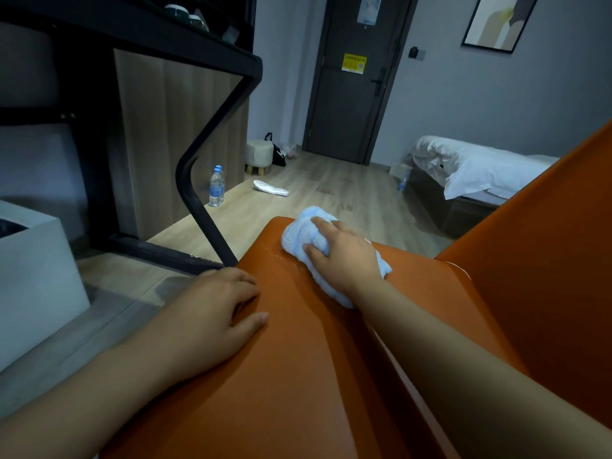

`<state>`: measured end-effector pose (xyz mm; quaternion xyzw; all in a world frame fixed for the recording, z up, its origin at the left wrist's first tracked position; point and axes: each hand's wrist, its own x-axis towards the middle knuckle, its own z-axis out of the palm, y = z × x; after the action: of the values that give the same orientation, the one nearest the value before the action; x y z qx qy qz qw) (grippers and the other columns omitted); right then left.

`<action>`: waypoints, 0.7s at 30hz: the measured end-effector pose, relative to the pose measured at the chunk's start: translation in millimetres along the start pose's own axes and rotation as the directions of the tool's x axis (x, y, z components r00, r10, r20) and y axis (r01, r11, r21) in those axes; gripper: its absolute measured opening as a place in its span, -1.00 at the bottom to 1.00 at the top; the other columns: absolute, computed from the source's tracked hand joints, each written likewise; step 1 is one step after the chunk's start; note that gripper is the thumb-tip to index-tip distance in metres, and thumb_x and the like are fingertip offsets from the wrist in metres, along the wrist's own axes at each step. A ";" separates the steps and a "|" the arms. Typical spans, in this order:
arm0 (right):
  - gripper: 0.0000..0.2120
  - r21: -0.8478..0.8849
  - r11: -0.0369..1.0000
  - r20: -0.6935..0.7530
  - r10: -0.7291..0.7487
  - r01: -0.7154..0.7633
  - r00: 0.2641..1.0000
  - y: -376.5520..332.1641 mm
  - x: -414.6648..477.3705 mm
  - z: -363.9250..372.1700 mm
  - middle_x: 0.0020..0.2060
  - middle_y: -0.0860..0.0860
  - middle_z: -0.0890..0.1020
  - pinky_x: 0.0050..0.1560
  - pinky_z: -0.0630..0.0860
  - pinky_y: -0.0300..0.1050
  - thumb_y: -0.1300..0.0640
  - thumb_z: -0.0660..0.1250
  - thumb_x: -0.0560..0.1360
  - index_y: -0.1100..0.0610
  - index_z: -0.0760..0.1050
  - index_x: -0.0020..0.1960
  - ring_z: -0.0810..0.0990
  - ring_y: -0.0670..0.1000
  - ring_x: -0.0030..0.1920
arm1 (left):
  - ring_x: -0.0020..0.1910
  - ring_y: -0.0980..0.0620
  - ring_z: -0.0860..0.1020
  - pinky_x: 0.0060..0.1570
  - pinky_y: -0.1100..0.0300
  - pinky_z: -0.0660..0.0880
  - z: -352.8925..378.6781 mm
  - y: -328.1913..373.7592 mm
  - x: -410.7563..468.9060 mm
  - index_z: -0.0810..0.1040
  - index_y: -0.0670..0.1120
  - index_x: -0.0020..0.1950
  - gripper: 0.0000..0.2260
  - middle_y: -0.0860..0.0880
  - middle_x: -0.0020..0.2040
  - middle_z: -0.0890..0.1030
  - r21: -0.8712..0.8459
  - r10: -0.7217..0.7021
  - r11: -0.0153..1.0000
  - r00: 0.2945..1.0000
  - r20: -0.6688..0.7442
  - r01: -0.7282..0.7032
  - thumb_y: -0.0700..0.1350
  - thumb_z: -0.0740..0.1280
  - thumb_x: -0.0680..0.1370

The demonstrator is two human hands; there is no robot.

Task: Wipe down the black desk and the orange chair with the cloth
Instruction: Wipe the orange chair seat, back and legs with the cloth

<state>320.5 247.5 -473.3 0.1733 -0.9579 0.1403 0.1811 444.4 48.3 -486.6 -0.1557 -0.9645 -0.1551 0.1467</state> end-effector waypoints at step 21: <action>-0.55 0.152 0.982 -0.108 -0.093 0.109 0.990 -18.0 21.5 -40.4 0.31 0.00 0.52 0.26 0.41 -0.02 -0.01 0.31 0.55 -0.02 0.39 0.43 0.49 0.07 0.29 | 0.29 0.20 0.32 0.26 0.32 0.27 5.2 0.6 -4.2 0.41 0.12 0.39 -0.57 0.18 0.36 0.37 0.009 -0.011 1.000 0.999 -0.031 0.011 0.23 0.11 0.57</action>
<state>320.6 238.6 -424.9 0.2281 -0.9234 0.2148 0.2218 447.2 49.5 -492.5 -0.1474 -0.9636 -0.1539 0.1615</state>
